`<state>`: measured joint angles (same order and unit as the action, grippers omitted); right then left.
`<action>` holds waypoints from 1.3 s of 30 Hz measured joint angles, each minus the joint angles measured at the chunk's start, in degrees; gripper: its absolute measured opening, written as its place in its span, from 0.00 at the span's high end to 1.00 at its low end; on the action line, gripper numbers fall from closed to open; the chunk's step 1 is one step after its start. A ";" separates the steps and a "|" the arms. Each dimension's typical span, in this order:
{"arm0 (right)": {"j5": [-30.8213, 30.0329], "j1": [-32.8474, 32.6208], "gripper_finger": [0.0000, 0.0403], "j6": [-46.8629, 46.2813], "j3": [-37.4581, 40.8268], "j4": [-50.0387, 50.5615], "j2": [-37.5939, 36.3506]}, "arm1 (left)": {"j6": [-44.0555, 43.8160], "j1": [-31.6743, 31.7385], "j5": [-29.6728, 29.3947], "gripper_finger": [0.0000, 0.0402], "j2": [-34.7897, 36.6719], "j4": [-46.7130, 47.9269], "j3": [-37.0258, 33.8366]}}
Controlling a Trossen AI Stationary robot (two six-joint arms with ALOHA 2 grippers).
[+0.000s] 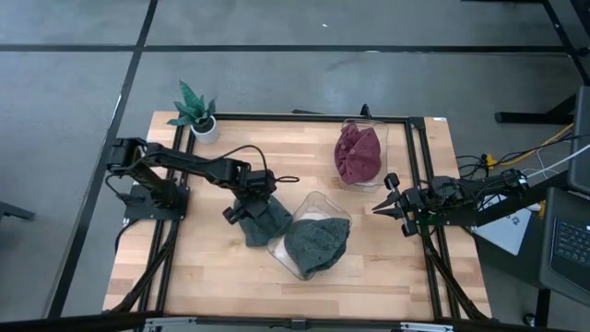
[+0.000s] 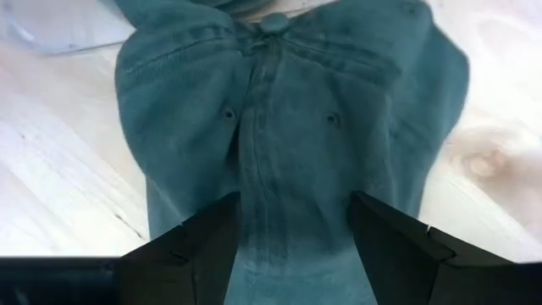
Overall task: Pick & Place hat
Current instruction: Put the black cap into the bottom transparent bin
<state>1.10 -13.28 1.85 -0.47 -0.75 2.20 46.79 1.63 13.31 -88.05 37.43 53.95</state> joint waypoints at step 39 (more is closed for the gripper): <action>0.02 -0.02 0.91 0.06 0.00 0.00 -0.02 | -9.23 0.75 -1.65 0.96 -10.22 -4.13 -0.07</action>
<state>1.13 -13.30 1.91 -0.47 -0.75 2.17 37.56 2.38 11.66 -98.27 33.30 53.89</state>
